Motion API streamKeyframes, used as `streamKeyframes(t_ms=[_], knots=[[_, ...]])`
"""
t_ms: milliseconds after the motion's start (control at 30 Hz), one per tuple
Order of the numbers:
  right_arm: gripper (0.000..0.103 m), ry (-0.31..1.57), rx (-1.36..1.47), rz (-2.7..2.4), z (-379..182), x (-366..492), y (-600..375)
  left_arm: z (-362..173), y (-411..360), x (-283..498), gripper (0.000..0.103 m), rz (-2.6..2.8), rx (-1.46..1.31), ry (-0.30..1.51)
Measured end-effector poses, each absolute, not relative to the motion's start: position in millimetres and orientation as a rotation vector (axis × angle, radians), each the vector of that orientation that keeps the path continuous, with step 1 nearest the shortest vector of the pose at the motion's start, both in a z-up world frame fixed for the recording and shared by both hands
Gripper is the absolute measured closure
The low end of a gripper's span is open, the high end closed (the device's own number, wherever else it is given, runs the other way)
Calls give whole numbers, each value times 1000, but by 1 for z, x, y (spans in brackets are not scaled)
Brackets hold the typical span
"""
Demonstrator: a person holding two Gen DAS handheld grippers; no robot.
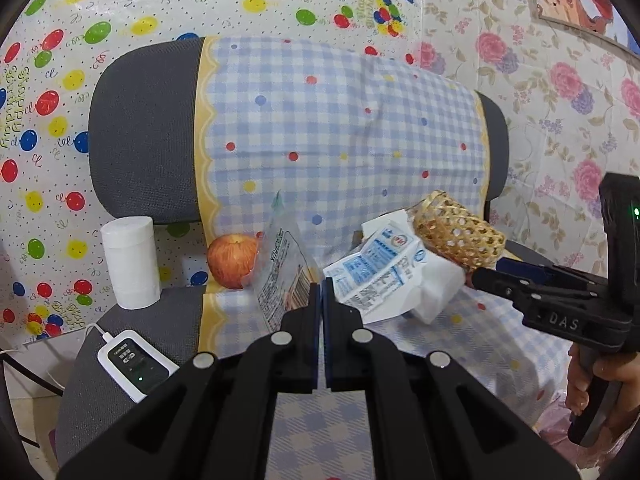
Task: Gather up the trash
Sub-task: 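Grasp the white-blue milk carton with the right gripper while the left holds the wrapper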
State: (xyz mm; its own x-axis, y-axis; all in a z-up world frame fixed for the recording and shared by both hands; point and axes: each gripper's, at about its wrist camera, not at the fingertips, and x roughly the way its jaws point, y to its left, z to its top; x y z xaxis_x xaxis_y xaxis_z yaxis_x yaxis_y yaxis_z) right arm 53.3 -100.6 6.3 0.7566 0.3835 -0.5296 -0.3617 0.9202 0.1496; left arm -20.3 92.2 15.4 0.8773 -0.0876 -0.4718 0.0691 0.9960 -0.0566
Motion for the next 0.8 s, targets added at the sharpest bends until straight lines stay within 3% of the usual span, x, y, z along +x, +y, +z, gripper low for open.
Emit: streamKeyframes(t_ms=[300, 467, 533, 567, 800], knots=[[33, 618, 36, 396, -2, 111, -62, 8, 104, -4, 103, -86, -62, 515], [34, 647, 28, 374, -9, 132, -52, 5, 105, 1, 103, -91, -73, 524], [39, 647, 18, 353, -12, 135, -51, 3, 105, 3, 103, -91, -73, 530], [54, 652, 22, 358, -14, 136, -51, 3, 105, 3, 103, -92, -73, 532], [67, 628, 65, 385, -3, 126, -60, 2, 102, 4, 103, -89, -71, 543]])
